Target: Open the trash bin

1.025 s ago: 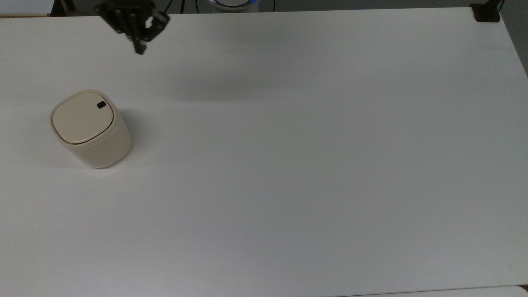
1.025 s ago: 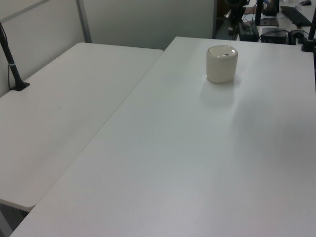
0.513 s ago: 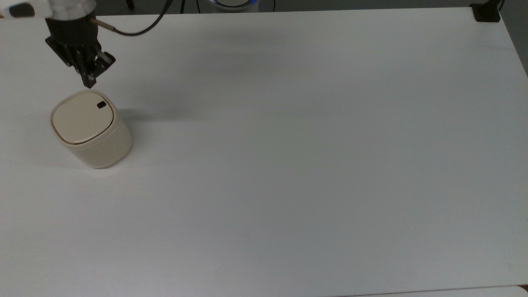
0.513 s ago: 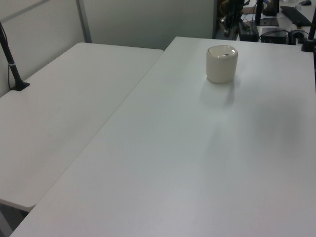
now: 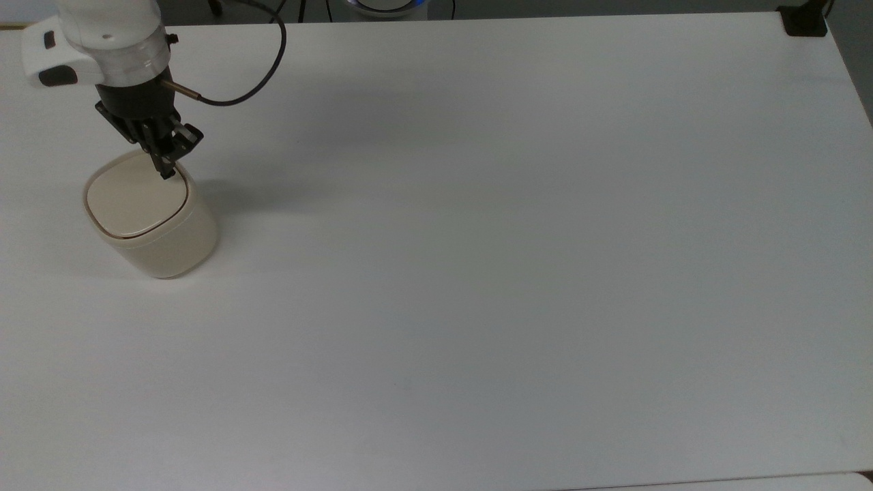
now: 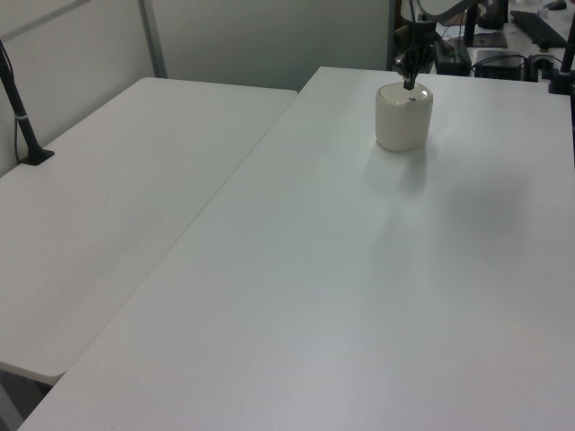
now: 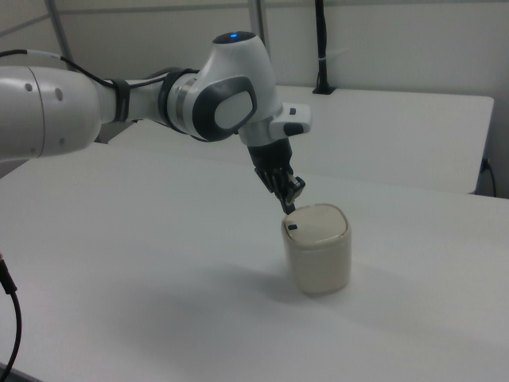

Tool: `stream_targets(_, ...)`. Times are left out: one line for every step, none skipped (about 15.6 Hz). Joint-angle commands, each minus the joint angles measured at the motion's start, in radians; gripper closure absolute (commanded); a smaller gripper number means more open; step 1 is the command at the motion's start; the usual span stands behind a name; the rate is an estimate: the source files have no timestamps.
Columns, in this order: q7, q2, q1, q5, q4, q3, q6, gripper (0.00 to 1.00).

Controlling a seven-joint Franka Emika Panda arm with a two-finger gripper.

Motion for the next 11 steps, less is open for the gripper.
stream_targets(-0.002, 0.019, -0.002, 0.019, 0.001, -0.009, 0.046, 1.00)
stream_targets(-0.002, 0.024, -0.003, 0.019, 0.001, -0.009, 0.048, 1.00)
stream_targets(-0.004, 0.028, -0.005, 0.019, 0.001, -0.009, 0.048, 1.00)
stream_targets(-0.008, 0.033, -0.006, 0.019, 0.001, -0.009, 0.048, 1.00)
stream_targets(-0.010, 0.035, -0.006, 0.019, 0.001, -0.009, 0.048, 1.00)
stream_targets(-0.011, 0.038, -0.006, 0.017, 0.000, -0.009, 0.048, 1.00)
stream_targets(-0.011, 0.044, -0.006, 0.017, -0.002, -0.009, 0.048, 1.00)
stream_targets(-0.011, 0.047, -0.006, 0.017, -0.002, -0.009, 0.048, 1.00)
stream_targets(-0.013, 0.054, -0.006, 0.017, -0.002, -0.009, 0.048, 1.00)
stream_targets(-0.013, 0.061, -0.006, 0.016, -0.002, -0.009, 0.048, 1.00)
stream_targets(-0.013, 0.064, -0.006, 0.013, -0.002, -0.009, 0.050, 1.00)
